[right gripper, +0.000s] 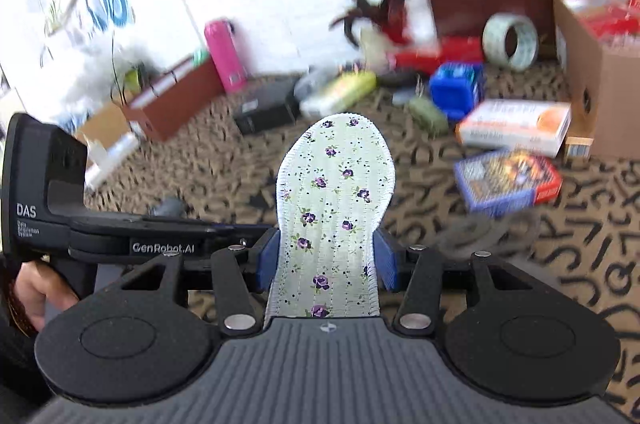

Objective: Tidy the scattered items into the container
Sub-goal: 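Carry the clothespin and the insole in both grippers over the cardboard box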

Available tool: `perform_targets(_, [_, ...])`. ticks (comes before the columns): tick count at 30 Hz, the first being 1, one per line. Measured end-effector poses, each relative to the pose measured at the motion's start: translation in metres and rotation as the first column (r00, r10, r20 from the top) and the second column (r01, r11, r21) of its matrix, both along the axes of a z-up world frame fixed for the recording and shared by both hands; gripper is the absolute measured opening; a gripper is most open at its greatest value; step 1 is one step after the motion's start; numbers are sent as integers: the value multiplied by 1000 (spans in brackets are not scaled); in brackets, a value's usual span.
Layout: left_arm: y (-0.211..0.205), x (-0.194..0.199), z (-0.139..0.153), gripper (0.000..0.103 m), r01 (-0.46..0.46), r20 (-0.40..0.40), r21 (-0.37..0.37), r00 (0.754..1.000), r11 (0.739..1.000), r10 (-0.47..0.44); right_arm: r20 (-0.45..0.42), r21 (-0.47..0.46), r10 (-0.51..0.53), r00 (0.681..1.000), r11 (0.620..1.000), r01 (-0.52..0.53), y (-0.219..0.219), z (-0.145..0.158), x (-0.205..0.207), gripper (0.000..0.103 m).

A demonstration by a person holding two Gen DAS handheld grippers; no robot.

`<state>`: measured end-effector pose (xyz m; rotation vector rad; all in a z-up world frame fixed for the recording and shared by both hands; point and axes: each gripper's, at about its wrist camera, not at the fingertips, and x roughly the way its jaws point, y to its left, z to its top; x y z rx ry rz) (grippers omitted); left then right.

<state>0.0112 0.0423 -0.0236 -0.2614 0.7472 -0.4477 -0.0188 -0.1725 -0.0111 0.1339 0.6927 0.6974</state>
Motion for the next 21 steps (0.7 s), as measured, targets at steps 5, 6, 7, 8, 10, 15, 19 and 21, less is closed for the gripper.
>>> perform_targets(5, [-34,24,38,9,79,71,-73,995,994,-74,79,-12,-94,992,995,95,-34,23,8,55])
perform_targets(6, [-44,30,47,9,100,85,-85,992,991,-93,94,-16,-118,988,993,120,-43,28,10,55])
perform_targets(7, [-56,36,55,9,116,100,-90,989,989,-107,110,-19,-143,984,989,146,-53,33,13,55])
perform_targets(8, [-66,42,63,9,130,116,-89,986,987,-120,125,-22,-168,978,985,172,-63,37,16,55])
perform_targets(10, [-91,56,76,9,153,142,-81,980,985,-141,153,-29,-221,963,973,228,-85,45,25,55])
perform_targets(15, [-150,102,94,9,205,139,-114,972,972,-188,203,-23,-348,915,933,360,-142,62,54,55])
perform_targets(19, [-197,140,102,9,224,152,-107,967,969,-206,237,-2,-441,866,891,454,-181,74,84,56])
perform_targets(21, [-219,161,102,9,223,155,-85,966,971,-209,255,4,-482,838,867,497,-199,79,101,56])
